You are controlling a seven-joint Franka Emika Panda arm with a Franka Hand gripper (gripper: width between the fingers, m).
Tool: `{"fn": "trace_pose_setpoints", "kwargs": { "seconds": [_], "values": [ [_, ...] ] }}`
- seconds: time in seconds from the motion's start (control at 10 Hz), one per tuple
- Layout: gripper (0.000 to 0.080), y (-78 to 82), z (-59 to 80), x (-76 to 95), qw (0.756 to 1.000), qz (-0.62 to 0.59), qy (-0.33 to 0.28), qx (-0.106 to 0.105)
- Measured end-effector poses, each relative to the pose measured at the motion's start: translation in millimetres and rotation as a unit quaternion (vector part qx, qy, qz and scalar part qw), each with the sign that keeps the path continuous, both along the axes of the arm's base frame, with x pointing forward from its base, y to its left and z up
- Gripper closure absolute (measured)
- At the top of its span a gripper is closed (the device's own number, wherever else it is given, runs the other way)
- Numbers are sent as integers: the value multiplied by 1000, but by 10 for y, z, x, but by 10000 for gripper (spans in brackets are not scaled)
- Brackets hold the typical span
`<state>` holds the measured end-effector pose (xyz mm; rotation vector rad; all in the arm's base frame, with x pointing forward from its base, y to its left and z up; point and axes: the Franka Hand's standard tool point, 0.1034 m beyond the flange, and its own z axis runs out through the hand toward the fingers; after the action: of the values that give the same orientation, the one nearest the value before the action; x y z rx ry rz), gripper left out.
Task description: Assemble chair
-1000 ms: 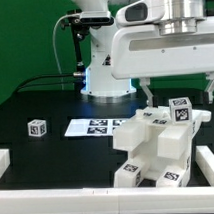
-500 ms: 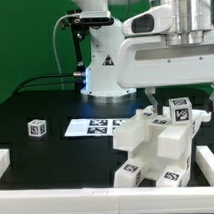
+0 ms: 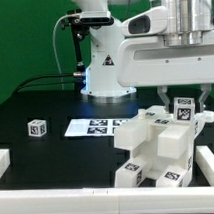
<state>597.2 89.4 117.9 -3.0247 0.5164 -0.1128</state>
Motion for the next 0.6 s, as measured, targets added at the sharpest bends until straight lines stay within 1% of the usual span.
{"fn": "trace_pose_setpoints", "kwargs": {
  "seconds": [0.2,0.4,0.5,0.6],
  "values": [
    [521,2,-2,-1,999,-53,3,5],
    [521,17,-8,2,990,-140,3,14],
    [521,32,-9,-2,978,-209,7,22],
    [521,45,-10,-6,956,-291,14,31]
  ]
}}
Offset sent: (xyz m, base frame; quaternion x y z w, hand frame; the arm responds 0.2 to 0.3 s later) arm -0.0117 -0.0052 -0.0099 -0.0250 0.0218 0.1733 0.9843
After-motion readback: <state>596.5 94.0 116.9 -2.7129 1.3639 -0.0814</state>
